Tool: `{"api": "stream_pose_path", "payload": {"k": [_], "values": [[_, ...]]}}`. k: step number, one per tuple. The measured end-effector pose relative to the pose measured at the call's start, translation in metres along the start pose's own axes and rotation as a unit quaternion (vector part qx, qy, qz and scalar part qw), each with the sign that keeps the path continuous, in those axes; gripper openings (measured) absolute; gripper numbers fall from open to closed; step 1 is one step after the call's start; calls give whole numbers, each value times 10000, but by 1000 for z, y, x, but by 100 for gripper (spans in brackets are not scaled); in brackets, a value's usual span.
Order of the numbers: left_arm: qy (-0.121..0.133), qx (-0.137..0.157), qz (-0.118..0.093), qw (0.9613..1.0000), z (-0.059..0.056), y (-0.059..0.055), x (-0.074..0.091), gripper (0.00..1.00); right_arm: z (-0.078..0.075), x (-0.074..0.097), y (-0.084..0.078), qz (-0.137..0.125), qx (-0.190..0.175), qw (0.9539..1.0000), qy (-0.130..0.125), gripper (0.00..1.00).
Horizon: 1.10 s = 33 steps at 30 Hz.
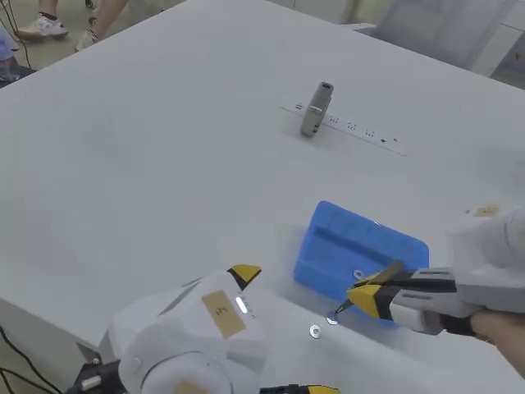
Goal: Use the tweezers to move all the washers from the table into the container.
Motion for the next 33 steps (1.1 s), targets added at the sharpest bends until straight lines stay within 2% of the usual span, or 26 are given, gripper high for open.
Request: {"api": "stream_pose_path", "payload": {"k": [7, 12, 13, 23, 29, 33], "values": [[5, 11, 2, 10000, 0, 0, 0, 82, -1, -7, -4, 90, 170, 9998, -81, 4], [-8, 1, 9, 10000, 0, 0, 0, 82, 2, -10, -6, 200, 321, 9993, -51, 4], [-10, 4, 11, 10000, 0, 0, 0, 82, 1, -10, -8, 298, 416, 9986, -99, 4], [6, 15, 17, 10000, 0, -1, 0, 81, 5, -11, -7, 309, 522, 9981, -95, 4], [15, 0, 14, 10000, 0, 0, 0, 81, 6, -12, -7, 433, 869, 9951, -188, 3], [20, -4, 9, 10000, 0, 0, 0, 81, 3, -14, -7, 411, 820, 9956, -214, 3]]}}
Point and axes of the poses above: the centre of the closed fingertips' face, and the gripper's own axes: x roughly backward along the fingers, z roughly to its left, y roughly out of its top, the point moved 4 cm from there along x, roughly backward along the fingers, and after that the axes turned 3 degrees about y, right-handed, at the moved point
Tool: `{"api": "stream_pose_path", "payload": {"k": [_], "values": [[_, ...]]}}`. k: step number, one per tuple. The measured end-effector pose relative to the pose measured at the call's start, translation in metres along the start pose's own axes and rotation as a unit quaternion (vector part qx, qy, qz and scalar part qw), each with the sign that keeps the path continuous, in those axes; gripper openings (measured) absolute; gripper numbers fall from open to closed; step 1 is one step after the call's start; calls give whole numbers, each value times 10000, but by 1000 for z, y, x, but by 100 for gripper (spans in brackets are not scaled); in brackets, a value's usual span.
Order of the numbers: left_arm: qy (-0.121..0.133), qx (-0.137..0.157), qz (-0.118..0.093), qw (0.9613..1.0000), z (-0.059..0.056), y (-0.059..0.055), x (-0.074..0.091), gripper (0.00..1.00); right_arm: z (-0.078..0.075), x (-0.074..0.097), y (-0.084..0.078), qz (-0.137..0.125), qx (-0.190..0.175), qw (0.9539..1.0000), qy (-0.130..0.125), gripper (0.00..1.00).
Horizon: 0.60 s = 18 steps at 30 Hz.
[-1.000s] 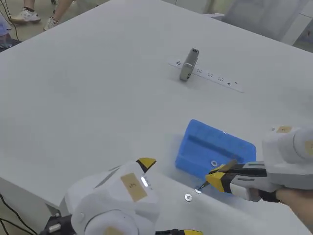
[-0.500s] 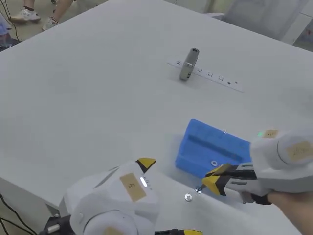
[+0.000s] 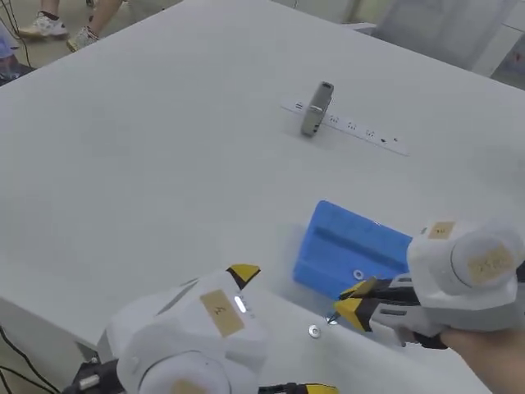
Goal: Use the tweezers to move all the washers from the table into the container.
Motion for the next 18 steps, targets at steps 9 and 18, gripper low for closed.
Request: {"api": "stream_pose_path", "payload": {"k": [9, 18], "values": [[8, -15, 22, 10000, 0, 0, -1, 81, -2, -1, -3, 65, 131, 9999, -58, 4], [9, -9, 25, 10000, 0, -1, -1, 81, -1, 2, -2, 42, 167, 9998, -39, 3]]}}
Point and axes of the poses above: the centre of the closed fingertips' face, and the gripper's own axes: x roughly backward along the fingers, z roughly to its left, y roughly out of its top, the point moved 4 cm from there along x, roughly backward along the fingers, and after that the axes turned 3 degrees about y, right-handed, at the moved point
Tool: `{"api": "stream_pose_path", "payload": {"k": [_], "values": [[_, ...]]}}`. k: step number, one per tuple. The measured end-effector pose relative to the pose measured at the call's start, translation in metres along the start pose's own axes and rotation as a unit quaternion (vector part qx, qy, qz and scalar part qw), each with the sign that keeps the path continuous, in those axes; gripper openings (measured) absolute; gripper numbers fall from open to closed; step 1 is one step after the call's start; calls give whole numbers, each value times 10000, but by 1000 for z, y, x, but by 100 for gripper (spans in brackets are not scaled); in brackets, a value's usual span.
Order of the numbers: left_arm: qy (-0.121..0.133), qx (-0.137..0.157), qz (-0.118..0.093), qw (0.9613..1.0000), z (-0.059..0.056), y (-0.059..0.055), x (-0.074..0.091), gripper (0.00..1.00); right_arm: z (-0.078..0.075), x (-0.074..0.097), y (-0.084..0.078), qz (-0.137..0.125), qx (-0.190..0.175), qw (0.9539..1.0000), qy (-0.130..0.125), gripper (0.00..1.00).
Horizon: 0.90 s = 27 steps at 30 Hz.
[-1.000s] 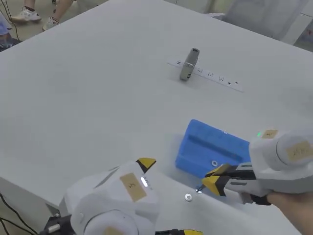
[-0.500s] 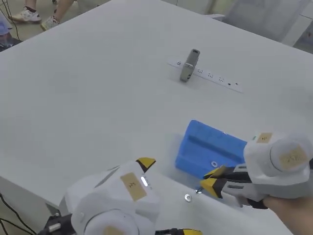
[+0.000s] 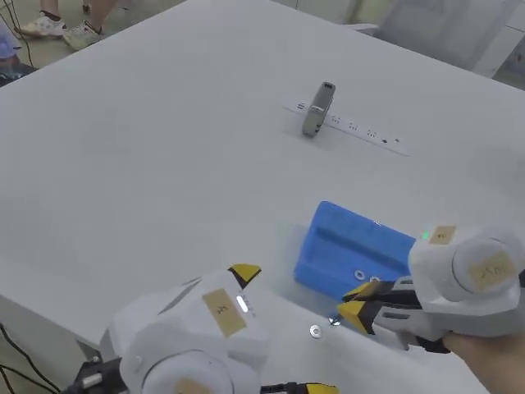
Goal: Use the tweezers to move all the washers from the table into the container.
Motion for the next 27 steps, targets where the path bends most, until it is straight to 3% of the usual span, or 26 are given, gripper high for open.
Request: {"api": "stream_pose_path", "payload": {"k": [12, 17, 21, 27], "values": [[-5, -4, -14, 10000, 0, 0, 0, 80, -1, 29, 25, -443, -148, 9988, 117, 3], [9, 5, -27, 10000, 1, 0, 0, 80, -10, 42, 33, -606, -266, 9978, 31, 3], [-22, -14, -23, 10000, 0, 0, 0, 80, -19, 46, 42, -1012, -732, 9921, 141, 3], [-29, -24, -17, 10000, -1, 0, 0, 80, -31, 50, 47, -1320, -1123, 9846, 217, 2]]}}
Point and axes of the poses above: the centre of the closed fingertips' face, and the gripper's own axes: x roughly backward along the fingers, z roughly to its left, y roughly out of its top, the point moved 4 cm from there along x, roughly backward along the fingers, and after that the axes turned 3 degrees about y, right-handed, at the moved point
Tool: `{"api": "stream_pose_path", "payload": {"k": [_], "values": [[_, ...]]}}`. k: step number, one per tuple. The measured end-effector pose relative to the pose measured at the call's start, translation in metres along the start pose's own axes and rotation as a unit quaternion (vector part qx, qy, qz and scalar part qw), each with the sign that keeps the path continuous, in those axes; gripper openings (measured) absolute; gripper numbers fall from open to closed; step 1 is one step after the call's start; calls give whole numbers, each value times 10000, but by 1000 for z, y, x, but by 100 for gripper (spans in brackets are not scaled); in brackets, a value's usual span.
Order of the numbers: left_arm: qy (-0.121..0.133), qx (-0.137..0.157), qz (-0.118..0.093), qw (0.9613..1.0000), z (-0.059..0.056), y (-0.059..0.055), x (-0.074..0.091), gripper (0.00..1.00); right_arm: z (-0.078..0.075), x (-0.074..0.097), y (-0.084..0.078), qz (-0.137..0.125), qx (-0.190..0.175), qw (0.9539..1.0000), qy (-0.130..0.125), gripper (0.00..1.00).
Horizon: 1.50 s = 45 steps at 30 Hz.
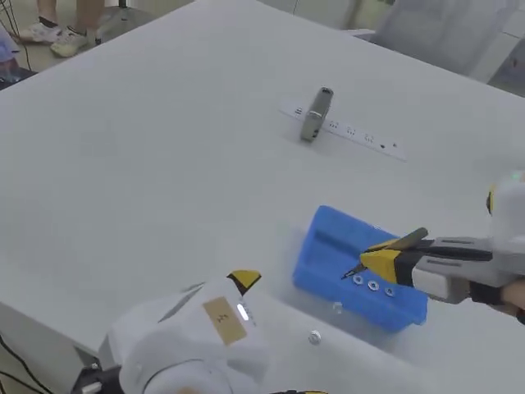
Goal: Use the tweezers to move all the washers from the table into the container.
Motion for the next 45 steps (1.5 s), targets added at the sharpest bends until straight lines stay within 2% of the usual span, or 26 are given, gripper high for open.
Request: {"api": "stream_pose_path", "payload": {"k": [3, 6, 12, 16, 20, 22, 24, 26, 27, 31, 32, 33, 34, 38, 45], "values": [[12, 13, -9, 10000, 1, 0, 0, 80, -2, 1, 0, -35, -88, 10000, -9, 2], [11, 12, -4, 10000, 1, 0, 0, 80, 6, -1, 0, -11, -88, 10000, 24, 2], [-8, 6, 11, 10000, 0, 0, 0, 80, 12, -9, -15, 291, 92, 9995, 22, 3], [-2, 1, 12, 10000, 0, 0, 0, 80, 13, -17, -34, 799, 585, 9950, -137, 3], [27, 16, 6, 10000, 1, 0, 0, 80, 13, -31, -49, 996, 725, 9920, -275, 3], [36, 14, 12, 10000, 1, 0, 0, 80, 14, -35, -52, 1141, 937, 9885, -314, 3], [41, 13, 13, 10000, 1, 0, 1, 80, 8, -38, -54, 1255, 1159, 9845, -404, 3], [47, 17, 10, 10000, 2, 0, 1, 80, 6, -39, -55, 1314, 1353, 9808, -506, 3], [49, 19, 11, 10000, 2, 0, 1, 80, 7, -41, -54, 1270, 1379, 9808, -534, 3], [53, 11, 18, 10000, 2, -1, 1, 80, 6, -43, -56, 1327, 1654, 9755, -592, 3], [48, 14, 14, 10000, 2, 0, 1, 80, 7, -44, -57, 1330, 1643, 9758, -560, 3], [41, 14, 16, 10000, 1, 0, 1, 80, 10, -45, -55, 1196, 1556, 9796, -434, 3], [38, 6, 16, 10000, 1, 0, 1, 80, 9, -44, -57, 1246, 1433, 9808, -451, 3], [35, 5, 23, 10000, 1, -1, 1, 80, 12, -39, -59, 1359, 1316, 9815, -305, 2], [39, 9, 15, 10000, 2, 0, 0, 80, 30, -35, -69, 1441, 1077, 9837, 74, 3]]}}
Point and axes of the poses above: the centre of the closed fingertips' face, and the gripper's own axes: x roughly backward along the fingers, z roughly to its left, y roughly out of its top, the point moved 4 cm from there along x, roughly backward along the fingers, and after that the axes turned 3 degrees about y, right-handed, at the moved point
